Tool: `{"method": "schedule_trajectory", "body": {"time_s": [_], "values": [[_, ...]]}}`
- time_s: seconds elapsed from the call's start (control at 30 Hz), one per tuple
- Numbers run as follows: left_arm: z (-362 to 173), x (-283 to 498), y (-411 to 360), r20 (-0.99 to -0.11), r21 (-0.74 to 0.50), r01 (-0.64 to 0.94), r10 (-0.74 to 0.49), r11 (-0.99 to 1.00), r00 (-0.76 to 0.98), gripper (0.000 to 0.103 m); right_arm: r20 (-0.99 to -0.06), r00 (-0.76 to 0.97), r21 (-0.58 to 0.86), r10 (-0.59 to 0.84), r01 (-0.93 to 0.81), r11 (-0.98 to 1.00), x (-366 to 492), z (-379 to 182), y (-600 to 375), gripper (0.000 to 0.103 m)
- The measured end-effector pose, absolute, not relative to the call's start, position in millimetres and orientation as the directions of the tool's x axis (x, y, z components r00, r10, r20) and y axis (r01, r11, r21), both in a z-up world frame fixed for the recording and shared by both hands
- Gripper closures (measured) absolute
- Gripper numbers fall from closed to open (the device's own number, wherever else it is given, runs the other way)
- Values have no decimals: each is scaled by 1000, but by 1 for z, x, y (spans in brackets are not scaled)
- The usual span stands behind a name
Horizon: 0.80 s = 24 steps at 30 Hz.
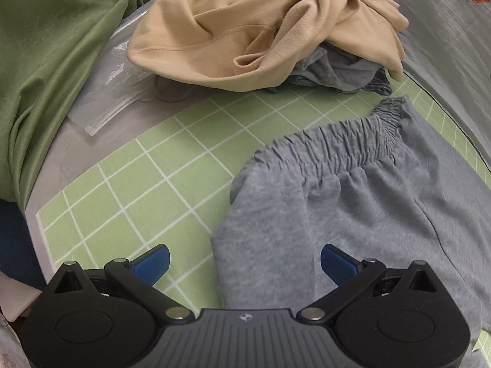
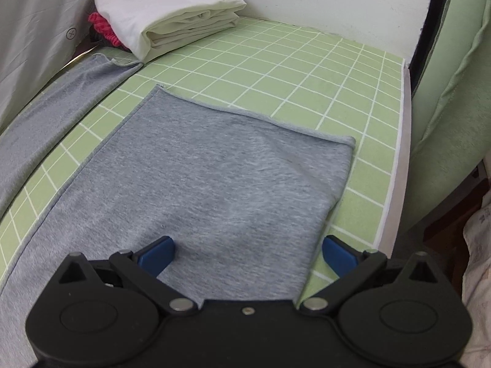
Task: Fold clothes
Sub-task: 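Grasp the elastic waistband with the left gripper while the right gripper grasps the leg hem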
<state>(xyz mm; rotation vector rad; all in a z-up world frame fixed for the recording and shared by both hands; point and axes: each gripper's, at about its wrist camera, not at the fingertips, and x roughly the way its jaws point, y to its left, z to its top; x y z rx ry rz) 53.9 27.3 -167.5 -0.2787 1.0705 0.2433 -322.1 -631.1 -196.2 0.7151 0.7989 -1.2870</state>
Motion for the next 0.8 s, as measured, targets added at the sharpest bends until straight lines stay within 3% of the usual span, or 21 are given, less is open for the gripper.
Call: {"method": "schedule_trajectory", "body": {"time_s": [0.17, 0.23, 0.3, 0.37, 0.47, 0.57, 0.6, 0.63, 0.67, 0.8], "values": [[-166, 71, 31, -873, -163, -385, 49, 908, 485, 9, -832, 55, 21, -552, 998, 67, -318, -196, -638, 0], [-168, 75, 33, -875, -178, -406, 45, 896, 482, 22, -828, 49, 17, -559, 998, 62, -317, -196, -642, 0], [-169, 78, 35, -878, -188, -423, 41, 887, 477, 29, -828, 47, 21, -559, 998, 53, -317, -196, -646, 1], [-167, 80, 37, -876, -203, -422, 28, 884, 481, 41, -825, 42, 22, -563, 999, 42, -317, -193, -649, 9], [-166, 81, 39, -872, -244, -425, -6, 872, 490, 60, -823, 49, 31, -565, 999, 42, -319, -189, -654, 24], [-162, 79, 39, -864, -273, -425, -26, 863, 502, 76, -819, 63, 45, -571, 998, 46, -323, -184, -657, 51], [-160, 78, 39, -860, -285, -425, -34, 859, 509, 80, -818, 75, 58, -570, 997, 47, -325, -183, -658, 66], [-158, 76, 39, -856, -297, -427, -40, 854, 515, 82, -819, 88, 74, -567, 996, 48, -328, -182, -659, 88], [-155, 74, 40, -852, -306, -431, -42, 849, 523, 83, -821, 110, 102, -561, 994, 46, -331, -182, -661, 101], [-141, 67, 41, -829, -332, -438, -37, 836, 558, 87, -800, 199, 203, -567, 978, 57, -345, -174, -666, 101]]}}
